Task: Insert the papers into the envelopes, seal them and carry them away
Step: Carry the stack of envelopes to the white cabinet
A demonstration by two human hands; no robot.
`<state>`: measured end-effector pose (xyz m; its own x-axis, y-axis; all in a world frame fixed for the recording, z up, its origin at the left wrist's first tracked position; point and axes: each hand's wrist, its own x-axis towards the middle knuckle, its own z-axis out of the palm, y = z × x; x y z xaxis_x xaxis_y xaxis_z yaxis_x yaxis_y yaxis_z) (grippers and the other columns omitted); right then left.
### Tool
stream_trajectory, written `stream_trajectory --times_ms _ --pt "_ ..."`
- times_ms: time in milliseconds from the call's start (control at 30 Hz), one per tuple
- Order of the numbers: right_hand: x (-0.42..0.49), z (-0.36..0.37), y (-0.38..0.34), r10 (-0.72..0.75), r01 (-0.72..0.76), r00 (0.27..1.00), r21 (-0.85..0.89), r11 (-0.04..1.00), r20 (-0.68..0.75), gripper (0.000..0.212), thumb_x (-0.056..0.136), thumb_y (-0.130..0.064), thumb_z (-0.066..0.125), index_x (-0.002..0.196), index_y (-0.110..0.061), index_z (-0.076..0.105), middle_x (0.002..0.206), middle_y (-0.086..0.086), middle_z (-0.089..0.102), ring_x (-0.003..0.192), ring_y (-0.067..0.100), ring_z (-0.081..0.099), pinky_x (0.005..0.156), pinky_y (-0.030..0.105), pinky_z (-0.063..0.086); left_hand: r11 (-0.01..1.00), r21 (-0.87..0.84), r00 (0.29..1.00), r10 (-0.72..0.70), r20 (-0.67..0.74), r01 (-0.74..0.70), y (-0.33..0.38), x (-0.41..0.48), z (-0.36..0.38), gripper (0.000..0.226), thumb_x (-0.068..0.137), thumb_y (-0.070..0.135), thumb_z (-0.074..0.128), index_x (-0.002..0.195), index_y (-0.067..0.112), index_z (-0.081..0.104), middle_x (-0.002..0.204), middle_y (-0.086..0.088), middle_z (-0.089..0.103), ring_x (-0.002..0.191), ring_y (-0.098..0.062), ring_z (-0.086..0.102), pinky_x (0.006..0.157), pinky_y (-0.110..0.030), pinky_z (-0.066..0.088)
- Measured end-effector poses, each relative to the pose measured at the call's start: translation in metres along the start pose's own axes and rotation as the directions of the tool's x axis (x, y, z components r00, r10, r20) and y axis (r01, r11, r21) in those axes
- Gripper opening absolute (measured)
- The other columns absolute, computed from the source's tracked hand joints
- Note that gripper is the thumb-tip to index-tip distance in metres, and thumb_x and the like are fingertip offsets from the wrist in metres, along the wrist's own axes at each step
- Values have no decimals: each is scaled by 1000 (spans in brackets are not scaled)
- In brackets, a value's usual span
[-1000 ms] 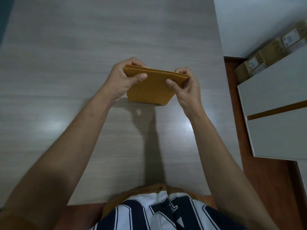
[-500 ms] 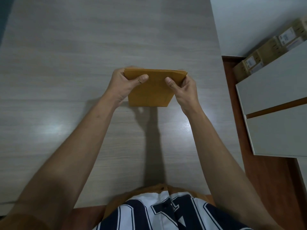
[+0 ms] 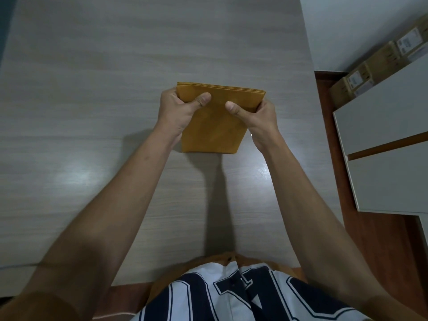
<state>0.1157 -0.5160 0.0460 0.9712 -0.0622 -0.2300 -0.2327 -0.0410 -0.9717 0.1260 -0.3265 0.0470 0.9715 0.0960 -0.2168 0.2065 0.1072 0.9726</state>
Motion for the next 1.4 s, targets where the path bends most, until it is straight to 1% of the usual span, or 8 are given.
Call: stream_trajectory --times_ms 267,367,467,667,767,967,1133,1400 --pt "2 6 8 213 -214 976 -15 977 -40 49 62 -27 93 103 -7 73 99 5 76 90 19 74 83 39 60 975 -25 970 -221 -100 219 -13 -6 4 17 75 16 85 85 12 73 89 -6 76 82 -21 75 72 -36 61" --pt "-1 9 29 345 -352 934 -76 933 -93 63 44 -41 96 94 -10 75 94 4 77 87 23 74 82 43 60 942 24 936 -330 -127 335 -31 -15 5 16 75 19 85 82 14 72 84 -1 75 73 -14 74 66 -30 59" --pt "-9 14 53 399 -417 906 -138 898 -142 58 42 -44 94 87 -14 74 92 2 76 86 22 73 81 43 61 903 50 887 -407 -217 426 -56 -26 5 18 75 24 86 77 17 69 81 1 73 73 -14 72 66 -30 57" --pt "-16 27 60 310 -402 900 -303 864 -307 38 60 -38 90 76 -10 70 78 1 72 77 20 70 72 36 60 805 385 843 -244 -480 452 -64 -41 23 38 76 45 81 64 22 53 75 4 62 77 -24 64 73 -35 55" --pt "-17 21 53 345 -423 892 -272 864 -291 48 56 -37 92 84 -5 71 84 4 74 79 21 70 76 39 60 865 269 866 -301 -399 424 -64 -37 18 31 72 41 85 70 21 62 76 6 67 78 -21 67 74 -35 57" --pt "-28 1 26 466 -466 885 -67 882 -15 47 56 -27 95 95 -9 74 89 3 77 85 22 74 85 39 60 891 -77 891 -452 -48 448 -54 -37 -7 22 76 18 84 92 9 71 95 -10 74 84 -24 72 76 -38 58" --pt "-35 3 15 363 -362 931 -29 932 35 47 61 -27 94 100 -8 75 96 3 77 88 20 74 81 37 61 922 -83 921 -384 -63 378 -41 -39 -7 17 79 17 81 91 10 71 90 -6 75 74 -17 74 63 -31 59" --pt "-59 -28 22 418 -403 882 -110 908 219 41 77 -27 82 114 -20 67 113 -2 72 102 19 69 77 32 56 919 -91 917 -390 -81 383 -28 -45 -6 23 78 22 83 94 10 71 95 -6 74 86 -23 72 73 -35 57"
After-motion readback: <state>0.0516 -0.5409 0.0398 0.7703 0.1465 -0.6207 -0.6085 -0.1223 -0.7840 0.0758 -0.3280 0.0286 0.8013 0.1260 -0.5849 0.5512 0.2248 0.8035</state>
